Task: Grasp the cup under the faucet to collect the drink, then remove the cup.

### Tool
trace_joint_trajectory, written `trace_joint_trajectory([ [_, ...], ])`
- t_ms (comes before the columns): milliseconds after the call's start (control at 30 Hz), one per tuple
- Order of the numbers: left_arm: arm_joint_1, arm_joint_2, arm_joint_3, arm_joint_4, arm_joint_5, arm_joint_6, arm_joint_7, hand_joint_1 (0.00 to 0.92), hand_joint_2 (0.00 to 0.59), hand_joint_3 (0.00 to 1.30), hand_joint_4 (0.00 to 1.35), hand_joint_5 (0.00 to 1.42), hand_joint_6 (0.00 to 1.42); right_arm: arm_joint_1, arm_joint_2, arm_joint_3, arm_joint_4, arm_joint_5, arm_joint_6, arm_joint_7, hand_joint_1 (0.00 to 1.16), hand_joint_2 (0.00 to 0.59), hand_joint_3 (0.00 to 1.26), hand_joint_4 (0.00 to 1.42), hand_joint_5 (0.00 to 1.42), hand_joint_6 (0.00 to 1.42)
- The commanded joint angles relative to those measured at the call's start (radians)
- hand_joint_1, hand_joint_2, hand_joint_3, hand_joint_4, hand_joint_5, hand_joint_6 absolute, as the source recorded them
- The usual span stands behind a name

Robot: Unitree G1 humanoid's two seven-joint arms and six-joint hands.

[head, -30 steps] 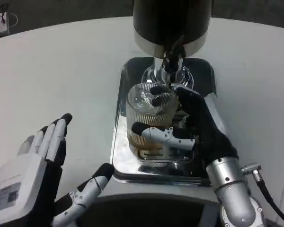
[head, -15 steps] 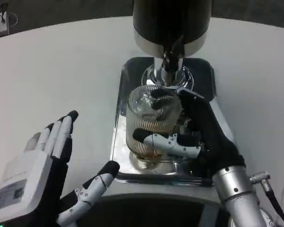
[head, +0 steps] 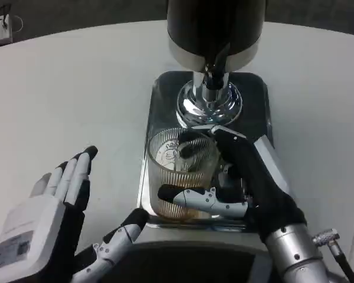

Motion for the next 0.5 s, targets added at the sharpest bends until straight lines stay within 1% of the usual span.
trace_joint_trajectory([
  [33, 0.01, 0.002, -0.004, 0.001, 0.0, -0.017, 0.02, 0.0, 0.184, 0.0, 0.0, 0.0, 0.0, 0.021, 0.011, -0.009, -0.06, 0.005, 0.003, -0.007, 1.12, 0.132, 0.84, 1.06, 1.2, 1.42],
  [167, 0.008, 0.001, -0.01, 0.002, 0.013, -0.019, 0.02, 0.0, 0.182, 0.0, 0.0, 0.0, 0.0, 0.045, 0.016, -0.019, -0.098, 0.014, 0.009, -0.006, 1.12, 0.124, 0.84, 1.06, 1.19, 1.42],
  [300, 0.007, -0.003, -0.025, -0.002, 0.046, -0.009, 0.021, 0.0, 0.175, 0.0, 0.0, 0.0, 0.0, 0.088, 0.012, -0.031, -0.186, 0.03, 0.013, 0.008, 1.12, 0.123, 0.84, 1.06, 1.19, 1.42],
  [433, 0.004, -0.023, -0.042, -0.02, 0.091, 0.014, 0.023, 0.0, 0.161, 0.0, 0.0, 0.0, 0.0, 0.151, -0.002, -0.037, -0.295, 0.032, 0.003, 0.022, 1.12, 0.123, 0.84, 1.06, 1.19, 1.42],
  [500, 0.001, -0.031, -0.051, -0.021, 0.108, 0.023, 0.012, 0.0, 0.16, 0.0, 0.0, 0.0, 0.0, 0.172, -0.007, -0.038, -0.334, 0.038, 0.005, 0.031, 1.12, 0.123, 0.84, 1.06, 1.19, 1.42],
])
